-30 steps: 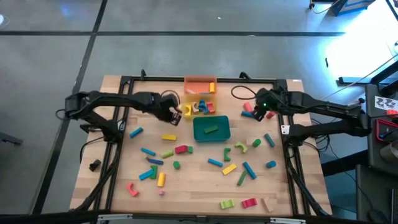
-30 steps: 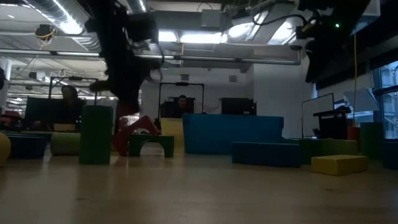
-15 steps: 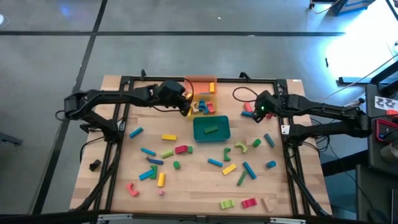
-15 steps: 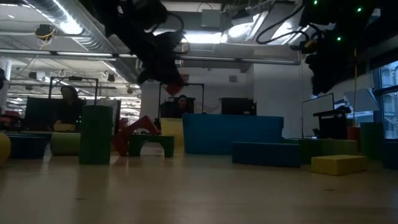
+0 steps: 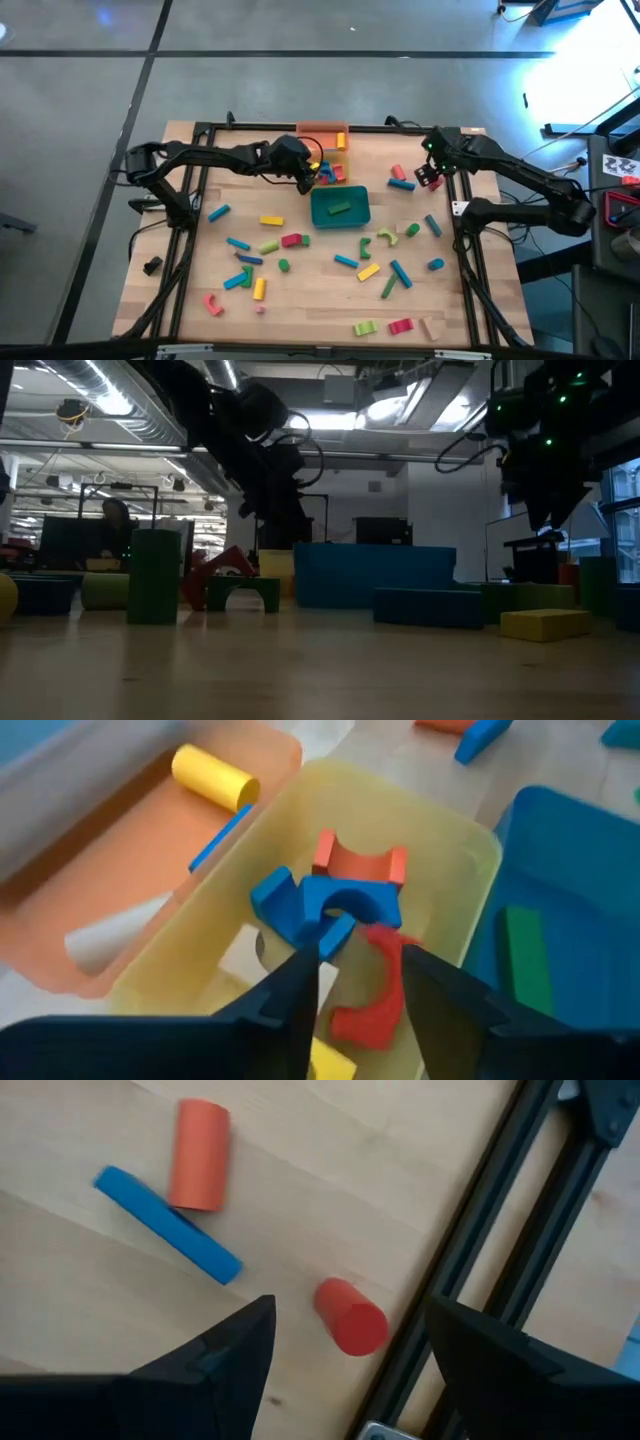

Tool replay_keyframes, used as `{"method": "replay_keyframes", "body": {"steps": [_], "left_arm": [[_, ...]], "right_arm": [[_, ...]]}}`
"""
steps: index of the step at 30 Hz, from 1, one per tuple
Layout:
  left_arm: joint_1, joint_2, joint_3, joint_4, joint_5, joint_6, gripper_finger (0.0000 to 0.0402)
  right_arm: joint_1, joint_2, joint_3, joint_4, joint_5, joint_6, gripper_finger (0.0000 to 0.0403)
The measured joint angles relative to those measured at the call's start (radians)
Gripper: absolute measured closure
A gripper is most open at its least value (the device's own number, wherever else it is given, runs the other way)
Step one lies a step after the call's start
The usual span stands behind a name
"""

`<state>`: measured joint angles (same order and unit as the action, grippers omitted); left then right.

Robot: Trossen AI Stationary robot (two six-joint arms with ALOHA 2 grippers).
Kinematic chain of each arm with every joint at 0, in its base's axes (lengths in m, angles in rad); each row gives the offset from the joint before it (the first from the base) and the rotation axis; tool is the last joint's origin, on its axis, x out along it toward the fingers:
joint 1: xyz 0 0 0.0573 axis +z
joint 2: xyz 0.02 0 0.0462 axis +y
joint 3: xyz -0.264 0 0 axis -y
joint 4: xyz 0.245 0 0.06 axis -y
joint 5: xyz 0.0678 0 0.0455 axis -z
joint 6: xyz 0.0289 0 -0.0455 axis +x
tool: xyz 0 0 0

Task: Sort blocks by size
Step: Put the red cylinder block into the orange bin

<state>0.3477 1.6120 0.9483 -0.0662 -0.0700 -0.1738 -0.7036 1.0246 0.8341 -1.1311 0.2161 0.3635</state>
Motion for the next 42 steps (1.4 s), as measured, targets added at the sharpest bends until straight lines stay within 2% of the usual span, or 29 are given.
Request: {"method": "replay_keyframes", "body": {"steps": [4,9,18,36,42], "left_arm": [[0.0,0.005,0.0,0.0,0.0,0.018,0.0246],[0.0,0.005,0.0,0.0,0.0,0.018,0.024],[0.0,0.005,0.0,0.0,0.0,0.018,0.0244],[0.0,0.005,0.0,-0.006,0.0,0.018,0.0244],[0.0,0.005,0.0,-0.006,0.0,0.017,0.0244]], "right_arm": [[-0.058,0.056,0.0,-0.001,-0.024,-0.028,0.0143],[-0.097,0.15,0.0,-0.001,-0.061,-0.03,0.0143],[-0.098,0.27,0.0,-0.022,-0.077,-0.06,0.0143],[-0.097,0.405,0.001,-0.02,-0.042,-0.065,0.0143],[-0.097,0.455,0.001,-0.019,-0.043,-0.111,0.0143]]}}
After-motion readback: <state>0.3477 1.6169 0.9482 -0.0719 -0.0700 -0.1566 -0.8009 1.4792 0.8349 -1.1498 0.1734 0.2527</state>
